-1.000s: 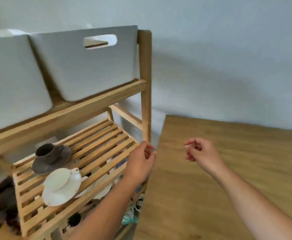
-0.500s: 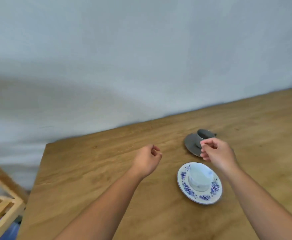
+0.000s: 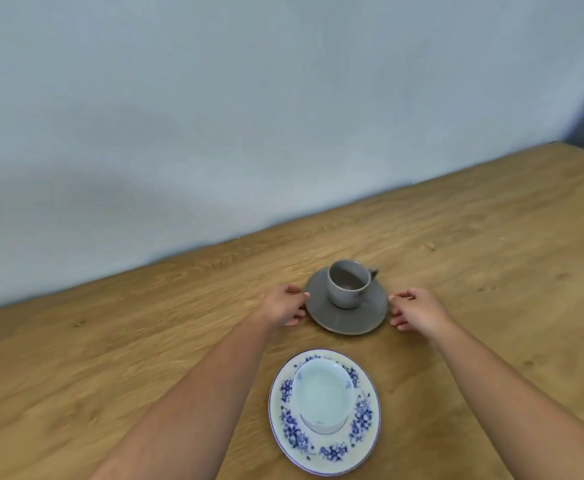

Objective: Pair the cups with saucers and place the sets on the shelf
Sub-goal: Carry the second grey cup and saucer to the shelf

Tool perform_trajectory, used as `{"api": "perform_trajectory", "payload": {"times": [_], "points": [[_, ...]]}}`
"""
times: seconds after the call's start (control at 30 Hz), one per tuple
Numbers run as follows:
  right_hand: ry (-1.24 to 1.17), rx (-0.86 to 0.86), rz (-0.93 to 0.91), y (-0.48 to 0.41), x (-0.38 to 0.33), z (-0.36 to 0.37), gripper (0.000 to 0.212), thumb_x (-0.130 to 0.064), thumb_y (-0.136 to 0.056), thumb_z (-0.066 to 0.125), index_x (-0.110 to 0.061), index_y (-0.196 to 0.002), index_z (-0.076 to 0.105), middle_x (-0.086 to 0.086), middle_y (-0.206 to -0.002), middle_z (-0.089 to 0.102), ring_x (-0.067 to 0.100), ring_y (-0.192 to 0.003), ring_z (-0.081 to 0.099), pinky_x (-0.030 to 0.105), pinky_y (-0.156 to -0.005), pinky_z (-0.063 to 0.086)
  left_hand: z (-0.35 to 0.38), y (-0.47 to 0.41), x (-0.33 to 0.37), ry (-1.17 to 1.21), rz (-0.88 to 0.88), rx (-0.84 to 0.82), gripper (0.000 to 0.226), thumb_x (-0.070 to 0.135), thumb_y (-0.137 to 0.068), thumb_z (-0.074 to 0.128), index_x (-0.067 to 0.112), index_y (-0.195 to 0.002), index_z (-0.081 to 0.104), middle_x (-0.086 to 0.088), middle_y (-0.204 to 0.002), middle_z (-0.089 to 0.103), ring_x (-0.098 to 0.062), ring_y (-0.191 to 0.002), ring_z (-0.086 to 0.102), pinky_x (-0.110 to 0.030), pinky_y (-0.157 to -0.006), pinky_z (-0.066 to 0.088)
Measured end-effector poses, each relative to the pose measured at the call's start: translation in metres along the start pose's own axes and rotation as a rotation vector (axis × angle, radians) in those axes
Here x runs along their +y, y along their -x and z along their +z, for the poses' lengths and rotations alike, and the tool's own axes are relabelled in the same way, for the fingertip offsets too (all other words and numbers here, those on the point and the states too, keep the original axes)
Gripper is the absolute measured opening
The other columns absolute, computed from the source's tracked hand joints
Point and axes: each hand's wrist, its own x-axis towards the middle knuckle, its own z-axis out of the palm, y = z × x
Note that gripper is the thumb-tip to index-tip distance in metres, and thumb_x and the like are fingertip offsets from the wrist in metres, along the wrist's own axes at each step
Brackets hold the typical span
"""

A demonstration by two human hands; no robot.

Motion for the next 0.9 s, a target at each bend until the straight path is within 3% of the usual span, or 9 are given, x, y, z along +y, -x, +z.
{"api": "perform_trajectory", "payload": {"times": [0.17, 0.33, 0.57, 0.77, 0.9], "points": [[-0.018, -0.116, 0.001, -0.015, -0.007, 0.004, 0.006, -0.010, -0.091, 0.055, -0.007, -0.097, 0.053, 0.014, -0.062, 0.056, 0.011, -0.031, 0.055, 0.020, -0.032, 0.047, 0.005, -0.017, -0.005, 0.025, -0.009, 0.008, 0.025, 0.011, -0.093, 0.056, 0.010, -0.118, 0.059, -0.001, -0.077, 0.061, -0.006, -0.062, 0.057, -0.017, -0.055, 0.053], [-0.028, -0.155, -0.022, -0.017, -0.007, 0.006, 0.009, -0.003, -0.090, 0.056, -0.005, -0.097, 0.052, 0.016, -0.061, 0.056, 0.011, -0.028, 0.055, 0.021, -0.032, 0.048, 0.013, -0.021, -0.011, 0.020, 0.049, 0.123, 0.011, 0.004, -0.091, 0.058, 0.010, -0.100, 0.060, -0.004, -0.077, 0.061, -0.010, -0.062, 0.059, -0.020, -0.057, 0.056], [-0.053, -0.207, -0.100, 0.004, -0.031, 0.014, 0.006, -0.002, -0.090, 0.056, -0.007, -0.089, 0.053, 0.005, -0.035, 0.058, 0.013, -0.030, 0.057, 0.020, -0.033, 0.048, -0.010, 0.003, -0.008, 0.116, 0.096, 0.178, 0.021, 0.000, -0.091, 0.056, -0.001, -0.112, 0.061, -0.004, -0.069, 0.056, -0.010, -0.061, 0.057, -0.015, -0.046, 0.054], [-0.006, -0.328, -0.229, 0.046, -0.088, 0.057, 0.005, -0.002, -0.090, 0.055, -0.005, -0.090, 0.051, 0.017, -0.054, 0.058, 0.013, -0.031, 0.057, 0.021, -0.034, 0.049, -0.077, 0.051, -0.019, 0.240, 0.142, 0.295, 0.022, -0.003, -0.090, 0.056, -0.003, -0.111, 0.062, -0.006, -0.065, 0.059, -0.007, -0.047, 0.057, -0.014, -0.045, 0.053], [0.046, -0.454, -0.304, 0.088, -0.124, 0.114, 0.008, -0.001, -0.091, 0.053, -0.006, -0.086, 0.048, 0.018, -0.059, 0.056, 0.011, -0.030, 0.056, 0.020, -0.034, 0.049, -0.138, 0.102, -0.040, 0.327, 0.159, 0.412, 0.017, -0.003, -0.090, 0.056, 0.005, -0.104, 0.062, -0.006, -0.067, 0.059, -0.011, -0.056, 0.053, -0.014, -0.045, 0.052]]}}
